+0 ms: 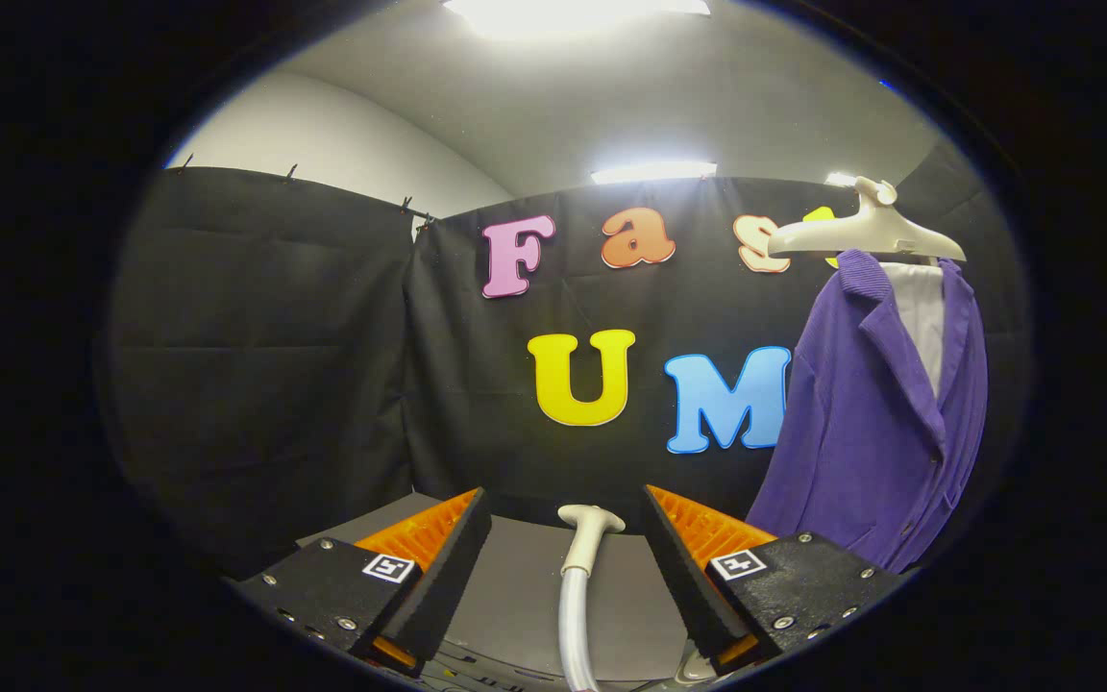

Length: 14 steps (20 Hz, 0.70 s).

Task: Iron the clothes twice with a garment steamer, once on the left side and once on the right side.

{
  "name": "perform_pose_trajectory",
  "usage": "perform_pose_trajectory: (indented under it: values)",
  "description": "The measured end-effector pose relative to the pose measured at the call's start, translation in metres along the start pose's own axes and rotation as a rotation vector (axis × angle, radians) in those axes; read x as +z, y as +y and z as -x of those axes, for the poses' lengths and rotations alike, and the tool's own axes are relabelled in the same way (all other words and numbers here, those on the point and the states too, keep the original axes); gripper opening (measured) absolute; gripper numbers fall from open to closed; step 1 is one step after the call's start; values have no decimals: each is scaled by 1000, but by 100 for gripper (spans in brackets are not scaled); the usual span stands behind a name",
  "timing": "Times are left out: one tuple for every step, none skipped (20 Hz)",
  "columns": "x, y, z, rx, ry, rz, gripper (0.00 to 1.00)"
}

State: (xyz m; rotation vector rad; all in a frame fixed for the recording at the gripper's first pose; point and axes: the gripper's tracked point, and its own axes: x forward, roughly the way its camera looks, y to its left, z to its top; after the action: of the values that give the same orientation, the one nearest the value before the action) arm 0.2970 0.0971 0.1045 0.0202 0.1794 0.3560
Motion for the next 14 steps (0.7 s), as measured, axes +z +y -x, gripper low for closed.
perform_pose_trajectory:
  values:
    - [-3,-2,-12,7,29,-3,95]
    - [-4,-3,-25,12,54,-6,95]
    - [-7,-5,-38,20,82,-12,95]
    - [-10,-5,-48,33,112,-28,96]
    - [-18,-6,-56,41,152,-47,96]
    - [-23,-7,-66,50,186,-67,96]
    - [-26,-9,-76,54,210,-84,96]
    - [-31,-11,-84,55,237,-97,95]
    - [-38,-15,-94,48,260,-103,95]
    - [-44,-19,-104,43,285,-106,95]
    - [-51,-20,-111,39,309,-114,95]
    - [-59,-23,-119,35,338,-131,94]
    - [-67,-23,-127,38,367,-156,94]
    - [-76,-22,-134,42,402,-178,94]
